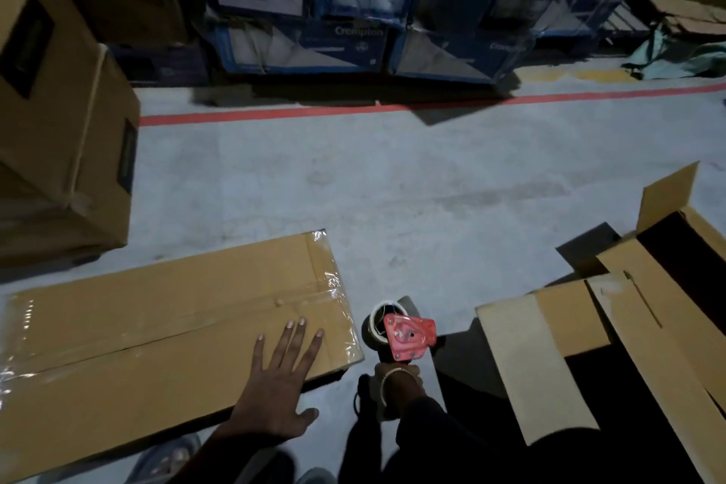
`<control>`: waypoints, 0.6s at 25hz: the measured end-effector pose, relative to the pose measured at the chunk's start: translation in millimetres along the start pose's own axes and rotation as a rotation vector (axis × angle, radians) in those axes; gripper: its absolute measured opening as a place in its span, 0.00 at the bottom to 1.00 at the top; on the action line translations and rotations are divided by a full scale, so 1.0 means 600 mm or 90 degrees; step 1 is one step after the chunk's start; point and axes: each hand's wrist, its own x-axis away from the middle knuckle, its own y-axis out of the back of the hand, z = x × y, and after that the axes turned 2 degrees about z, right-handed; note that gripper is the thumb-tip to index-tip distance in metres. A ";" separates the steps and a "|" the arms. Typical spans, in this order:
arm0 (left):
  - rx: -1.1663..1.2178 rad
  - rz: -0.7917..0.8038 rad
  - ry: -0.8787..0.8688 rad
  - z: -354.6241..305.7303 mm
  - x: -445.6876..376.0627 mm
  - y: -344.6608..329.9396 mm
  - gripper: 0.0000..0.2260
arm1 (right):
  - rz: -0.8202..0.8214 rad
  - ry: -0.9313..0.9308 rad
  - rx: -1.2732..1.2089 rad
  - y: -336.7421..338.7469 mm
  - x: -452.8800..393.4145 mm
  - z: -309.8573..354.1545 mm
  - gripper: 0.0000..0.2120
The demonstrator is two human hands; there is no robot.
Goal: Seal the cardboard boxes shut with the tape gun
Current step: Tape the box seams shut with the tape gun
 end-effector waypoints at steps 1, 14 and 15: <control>0.020 -0.007 0.001 -0.001 0.002 0.004 0.55 | -0.034 0.004 -0.001 0.013 0.032 0.010 0.36; 0.130 -0.043 0.392 0.197 0.114 0.053 0.41 | -0.127 0.827 0.404 -0.100 0.371 0.187 0.32; 0.117 -0.023 0.381 0.208 0.123 0.048 0.40 | -0.063 0.840 0.493 -0.130 0.372 0.183 0.36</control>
